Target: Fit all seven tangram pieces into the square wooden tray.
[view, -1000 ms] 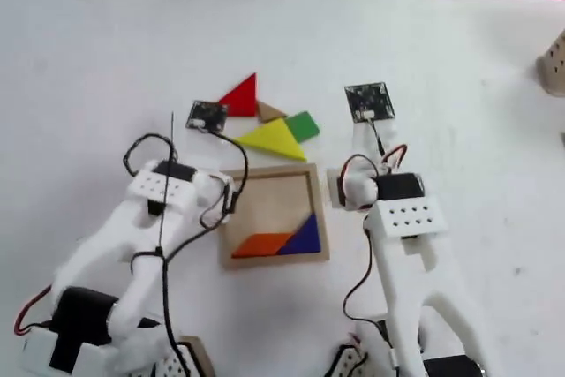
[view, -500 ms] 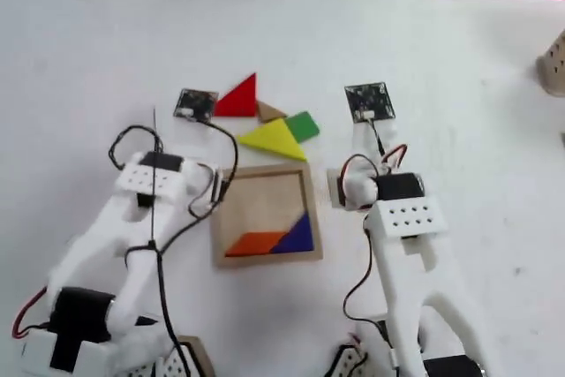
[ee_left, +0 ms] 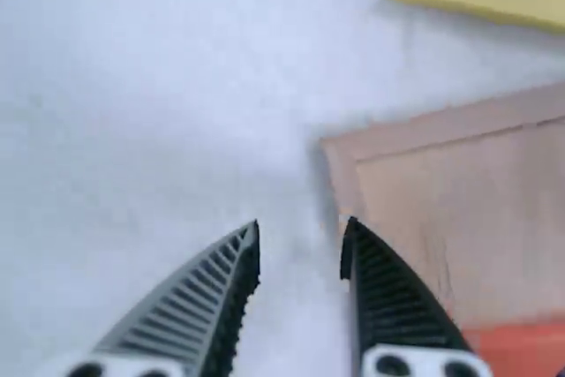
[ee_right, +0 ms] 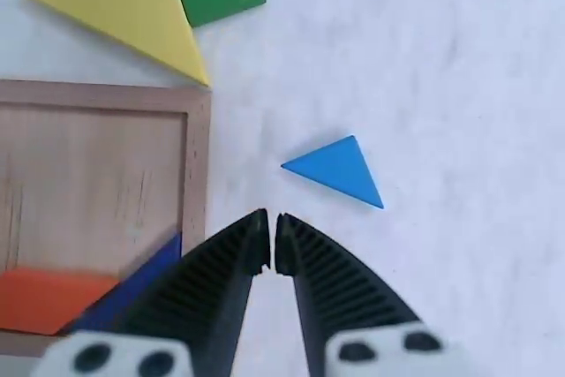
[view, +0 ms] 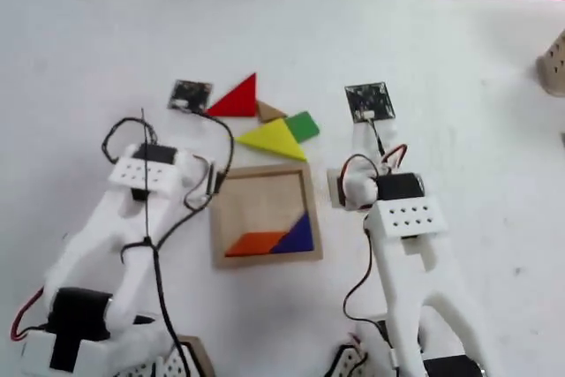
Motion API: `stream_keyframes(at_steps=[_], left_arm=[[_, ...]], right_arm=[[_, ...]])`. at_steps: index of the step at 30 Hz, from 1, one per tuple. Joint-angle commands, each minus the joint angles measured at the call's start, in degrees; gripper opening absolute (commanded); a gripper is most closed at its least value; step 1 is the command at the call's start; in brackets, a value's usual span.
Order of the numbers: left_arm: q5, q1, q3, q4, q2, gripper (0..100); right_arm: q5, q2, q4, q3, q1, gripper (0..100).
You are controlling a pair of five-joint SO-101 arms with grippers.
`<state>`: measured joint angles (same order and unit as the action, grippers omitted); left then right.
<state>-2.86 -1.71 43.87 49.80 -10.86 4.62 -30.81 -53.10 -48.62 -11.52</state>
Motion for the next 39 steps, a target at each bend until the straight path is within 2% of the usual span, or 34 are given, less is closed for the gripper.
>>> stream_keyframes(at_steps=[1, 7, 13, 17, 21, 26, 31, 39], left_arm=[[0.1, 3.2, 0.4, -5.7, -0.5, 16], [0.1, 3.6, -0.1, -6.3, -0.5, 16], [0.1, 5.4, 0.0, -6.0, -0.8, 16], [0.1, 5.9, 0.3, -6.0, -0.8, 14], [0.1, 6.0, -0.1, -6.1, -0.8, 2], [0.1, 6.0, -0.1, -6.0, -0.9, 2], [0.3, 6.1, -0.1, -6.0, -0.9, 2], [0.4, 8.2, -0.3, -6.0, -1.0, 2]], right_arm=[[-0.5, -1.2, 1.0, 0.2, 0.0, 1.8], [-0.2, -1.2, 1.8, 0.2, -0.2, 2.4], [-0.7, -1.3, 4.2, -2.1, -0.5, 8.8], [-0.7, -1.3, 4.8, -2.6, -0.5, 8.3], [-0.7, -1.3, 4.7, -2.7, 0.0, 8.3], [-0.6, -1.4, 4.7, -3.8, -0.2, 7.7], [-0.3, -1.4, 4.8, -3.9, -0.4, 2.6], [-0.2, -1.4, 5.1, -3.8, -0.4, 2.4]])
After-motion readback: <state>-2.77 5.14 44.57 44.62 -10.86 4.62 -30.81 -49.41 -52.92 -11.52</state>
